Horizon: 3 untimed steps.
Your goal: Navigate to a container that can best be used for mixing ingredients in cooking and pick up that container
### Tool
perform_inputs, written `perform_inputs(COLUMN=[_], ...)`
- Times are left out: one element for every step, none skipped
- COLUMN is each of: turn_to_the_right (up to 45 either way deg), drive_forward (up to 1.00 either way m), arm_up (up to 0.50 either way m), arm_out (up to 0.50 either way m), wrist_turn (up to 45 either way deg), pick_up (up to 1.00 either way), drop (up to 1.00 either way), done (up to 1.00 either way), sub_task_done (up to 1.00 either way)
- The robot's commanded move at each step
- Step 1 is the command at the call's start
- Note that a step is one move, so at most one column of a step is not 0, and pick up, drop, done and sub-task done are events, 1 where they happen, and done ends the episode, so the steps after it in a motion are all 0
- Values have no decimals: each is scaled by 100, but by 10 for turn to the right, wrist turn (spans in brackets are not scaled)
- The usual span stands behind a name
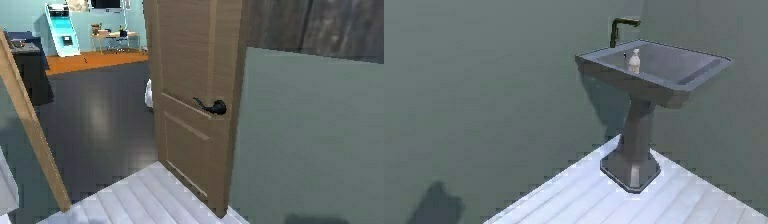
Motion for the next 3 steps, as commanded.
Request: perform_inputs(turn_to_the_right=[-120,0,-270], drive_forward=[0,70,0], arm_up=[0,0,0], arm_out=[0,0,0], wrist_turn=[0,0,0], pick_up=[0,0,0], drop=[0,0,0], done=[0,0,0], sub_task_done=[0,0,0])
